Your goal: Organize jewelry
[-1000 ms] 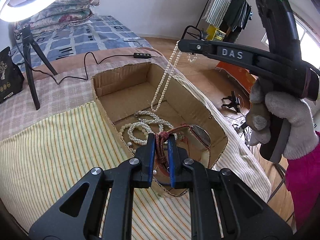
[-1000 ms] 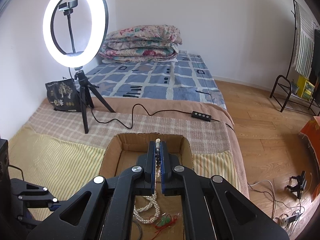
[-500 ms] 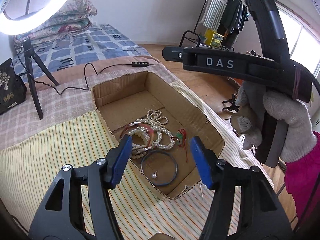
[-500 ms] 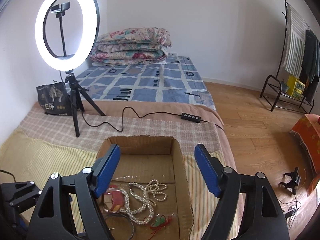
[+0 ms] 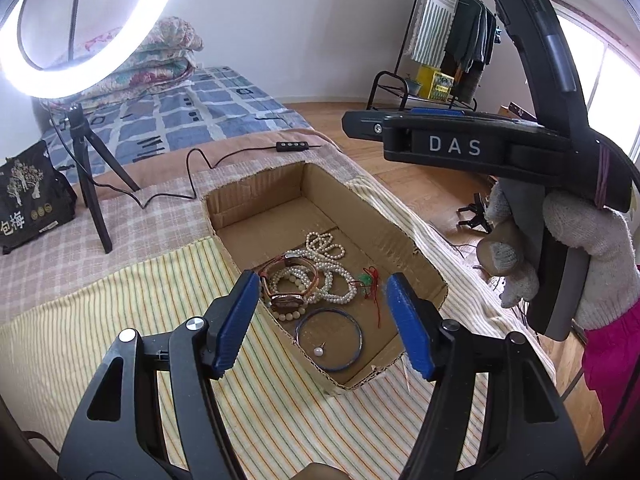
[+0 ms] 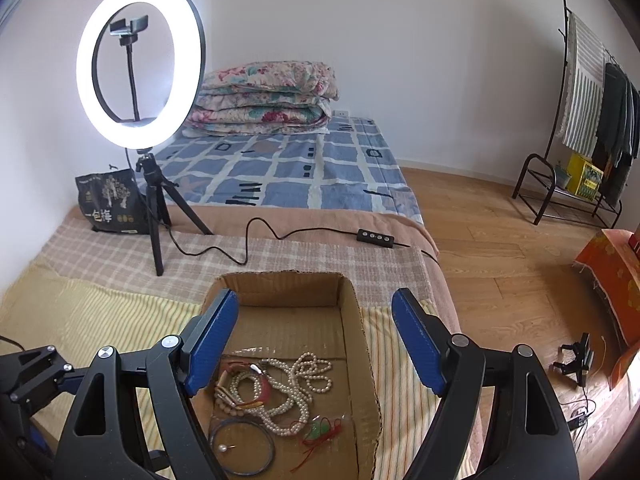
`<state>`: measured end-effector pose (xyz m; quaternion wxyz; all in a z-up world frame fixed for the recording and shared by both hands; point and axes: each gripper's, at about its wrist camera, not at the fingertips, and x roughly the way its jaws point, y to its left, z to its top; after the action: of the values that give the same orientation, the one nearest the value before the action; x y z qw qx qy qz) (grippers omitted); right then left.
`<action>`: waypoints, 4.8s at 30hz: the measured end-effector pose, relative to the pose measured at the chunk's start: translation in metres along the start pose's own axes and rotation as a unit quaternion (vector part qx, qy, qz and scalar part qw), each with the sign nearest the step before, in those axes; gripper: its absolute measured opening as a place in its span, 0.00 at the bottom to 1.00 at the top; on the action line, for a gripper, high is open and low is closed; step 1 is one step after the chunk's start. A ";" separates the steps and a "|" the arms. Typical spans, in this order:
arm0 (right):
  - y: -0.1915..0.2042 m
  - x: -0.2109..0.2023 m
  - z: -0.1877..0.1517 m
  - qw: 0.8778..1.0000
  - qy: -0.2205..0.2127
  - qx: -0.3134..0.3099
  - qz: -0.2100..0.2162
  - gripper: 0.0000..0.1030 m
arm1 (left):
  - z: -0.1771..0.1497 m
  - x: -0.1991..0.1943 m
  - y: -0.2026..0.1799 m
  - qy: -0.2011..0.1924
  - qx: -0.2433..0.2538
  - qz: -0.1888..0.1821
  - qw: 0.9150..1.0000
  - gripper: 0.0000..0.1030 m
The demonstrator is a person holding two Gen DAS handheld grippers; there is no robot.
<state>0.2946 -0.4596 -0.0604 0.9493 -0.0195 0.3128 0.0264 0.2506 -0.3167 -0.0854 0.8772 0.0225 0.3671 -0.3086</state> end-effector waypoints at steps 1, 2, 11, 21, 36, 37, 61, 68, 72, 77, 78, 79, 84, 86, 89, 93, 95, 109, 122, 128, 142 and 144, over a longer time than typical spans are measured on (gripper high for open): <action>0.001 -0.003 0.001 1.000 -0.002 0.000 0.000 0.77 | 0.001 -0.003 -0.001 -0.003 0.001 0.002 1.000 0.66; 0.001 -0.007 0.001 1.000 -0.004 0.000 0.001 0.77 | 0.001 -0.008 -0.002 -0.007 0.002 0.004 1.000 0.66; 0.012 -0.051 0.006 1.000 -0.025 -0.005 0.006 0.77 | 0.002 -0.050 -0.010 -0.037 0.016 0.022 0.999 0.66; 0.021 -0.105 -0.003 0.999 -0.039 0.001 -0.005 0.77 | -0.005 -0.111 -0.011 -0.077 0.020 0.041 0.996 0.68; 0.030 -0.174 -0.056 0.997 -0.044 0.048 -0.044 0.82 | -0.032 -0.190 -0.017 -0.121 0.017 0.064 0.990 0.92; 0.031 -0.176 -0.060 0.997 -0.043 0.048 -0.047 0.82 | -0.034 -0.192 -0.019 -0.121 0.021 0.069 0.990 0.92; 0.063 -0.219 -0.095 0.994 -0.063 0.024 -0.084 0.83 | -0.065 -0.223 -0.039 -0.129 0.033 0.103 0.986 1.00; 0.063 -0.219 -0.095 0.994 -0.064 0.027 -0.085 0.83 | -0.062 -0.230 -0.035 -0.134 0.032 0.106 0.985 1.00; 0.064 -0.220 -0.095 0.994 -0.065 0.028 -0.084 0.83 | -0.061 -0.232 -0.035 -0.136 0.033 0.106 0.984 1.00; 0.064 -0.221 -0.095 0.994 -0.065 0.027 -0.084 0.83 | -0.060 -0.235 -0.036 -0.139 0.034 0.108 0.984 1.00; 0.065 -0.221 -0.095 0.994 -0.065 0.027 -0.083 0.83 | -0.060 -0.234 -0.036 -0.138 0.035 0.108 0.984 1.00; 0.065 -0.221 -0.095 0.994 -0.065 0.027 -0.083 0.83 | -0.060 -0.234 -0.035 -0.138 0.035 0.109 0.984 1.00; 0.065 -0.225 -0.094 0.994 -0.068 0.024 -0.084 0.83 | -0.060 -0.236 -0.036 -0.140 0.037 0.110 0.983 1.00; 0.066 -0.226 -0.093 0.994 -0.069 0.024 -0.084 0.83 | -0.059 -0.237 -0.037 -0.141 0.037 0.111 0.983 1.00; 0.065 -0.227 -0.093 0.994 -0.069 0.025 -0.083 0.83 | -0.060 -0.237 -0.037 -0.140 0.038 0.111 0.983 1.00; 0.065 -0.227 -0.094 0.994 -0.069 0.025 -0.083 0.83 | -0.061 -0.236 -0.037 -0.140 0.037 0.112 0.983 1.00; 0.065 -0.226 -0.094 0.994 -0.069 0.025 -0.083 0.83 | -0.059 -0.238 -0.038 -0.141 0.038 0.113 0.983 1.00; 0.067 -0.227 -0.093 0.994 -0.067 0.024 -0.080 0.83 | -0.057 -0.239 -0.036 -0.142 0.039 0.115 0.982 1.00; 0.067 -0.227 -0.093 0.994 -0.068 0.025 -0.080 0.83 | -0.054 -0.239 -0.034 -0.142 0.040 0.118 0.982 1.00; 0.067 -0.227 -0.093 0.994 -0.067 0.025 -0.080 0.83 | -0.055 -0.239 -0.034 -0.140 0.040 0.118 0.982 1.00; 0.068 -0.225 -0.097 0.994 -0.062 0.025 -0.081 0.83 | -0.059 -0.237 -0.030 -0.140 0.036 0.111 0.983 1.00; 0.068 -0.225 -0.097 0.994 -0.062 0.025 -0.082 0.83 | -0.060 -0.236 -0.031 -0.140 0.036 0.111 0.983 1.00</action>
<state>0.0519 -0.4058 -0.0058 0.9659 -0.0193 0.2515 -0.0583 0.0681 -0.2018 0.0323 0.9474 0.0514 0.2246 -0.2222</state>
